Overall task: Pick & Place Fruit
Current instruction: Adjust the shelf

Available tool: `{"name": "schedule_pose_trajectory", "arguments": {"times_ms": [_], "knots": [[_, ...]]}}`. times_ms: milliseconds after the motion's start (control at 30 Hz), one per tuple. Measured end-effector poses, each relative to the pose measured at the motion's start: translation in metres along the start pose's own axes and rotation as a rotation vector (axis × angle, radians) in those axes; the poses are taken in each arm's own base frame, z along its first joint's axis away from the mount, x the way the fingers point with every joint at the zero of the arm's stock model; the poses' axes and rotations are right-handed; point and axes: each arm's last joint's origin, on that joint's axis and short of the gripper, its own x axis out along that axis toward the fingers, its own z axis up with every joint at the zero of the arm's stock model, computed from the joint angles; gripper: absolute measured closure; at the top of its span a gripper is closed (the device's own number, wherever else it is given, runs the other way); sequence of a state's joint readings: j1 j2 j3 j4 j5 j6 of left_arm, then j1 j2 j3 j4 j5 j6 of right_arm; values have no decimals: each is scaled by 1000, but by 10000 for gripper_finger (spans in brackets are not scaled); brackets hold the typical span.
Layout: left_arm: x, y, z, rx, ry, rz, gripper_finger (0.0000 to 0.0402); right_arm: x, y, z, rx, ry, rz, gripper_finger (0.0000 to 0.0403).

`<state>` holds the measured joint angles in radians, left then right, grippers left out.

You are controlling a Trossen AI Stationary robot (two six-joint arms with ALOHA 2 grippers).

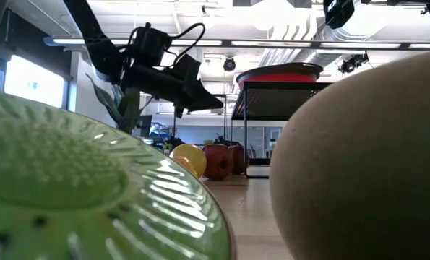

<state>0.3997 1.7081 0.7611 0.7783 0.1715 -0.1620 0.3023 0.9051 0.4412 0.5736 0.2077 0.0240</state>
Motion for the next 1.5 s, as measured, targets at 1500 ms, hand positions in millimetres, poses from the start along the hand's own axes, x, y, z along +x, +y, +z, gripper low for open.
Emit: {"name": "schedule_pose_trajectory", "arguments": {"times_ms": [1500], "knots": [[18, 2, 8, -6, 35, 23, 402, 0, 2, 0, -28, -6, 77, 401]]}}
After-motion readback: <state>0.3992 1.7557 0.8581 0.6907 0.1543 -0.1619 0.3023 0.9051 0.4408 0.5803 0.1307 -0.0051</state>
